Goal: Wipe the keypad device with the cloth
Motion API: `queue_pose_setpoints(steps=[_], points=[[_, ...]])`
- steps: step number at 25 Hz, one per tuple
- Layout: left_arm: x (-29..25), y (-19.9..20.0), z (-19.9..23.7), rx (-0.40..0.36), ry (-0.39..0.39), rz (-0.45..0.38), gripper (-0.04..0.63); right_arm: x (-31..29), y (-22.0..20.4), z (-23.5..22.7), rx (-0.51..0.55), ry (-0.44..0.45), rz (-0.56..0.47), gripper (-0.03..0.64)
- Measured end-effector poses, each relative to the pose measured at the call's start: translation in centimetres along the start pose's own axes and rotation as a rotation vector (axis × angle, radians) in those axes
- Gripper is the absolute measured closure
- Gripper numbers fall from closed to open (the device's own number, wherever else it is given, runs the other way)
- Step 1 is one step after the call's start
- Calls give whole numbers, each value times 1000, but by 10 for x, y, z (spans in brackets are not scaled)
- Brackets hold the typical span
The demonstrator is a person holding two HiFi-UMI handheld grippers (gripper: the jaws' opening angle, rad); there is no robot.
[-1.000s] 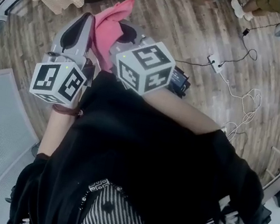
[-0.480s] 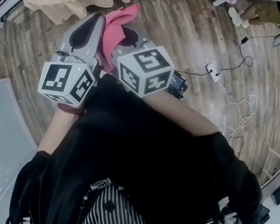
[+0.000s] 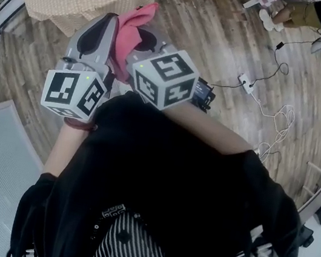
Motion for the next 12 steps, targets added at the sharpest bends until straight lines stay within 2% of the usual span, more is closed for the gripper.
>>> queue_pose_setpoints(steps=[10,12], points=[[15,12,68,3,-5,-1,597,-57,11,40,3,1,3,552],[20,4,85,11,-6,-6,597,-74,6,46,12,-1,10,552]])
Point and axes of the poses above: the fingertips, and each gripper's own axes: x backward along the fingers, z to its left, y out of its top, the point moved 1 cm from there along x, backward along the fingers, and after that the axes turned 15 degrees about -x, right-handed, at the moved point
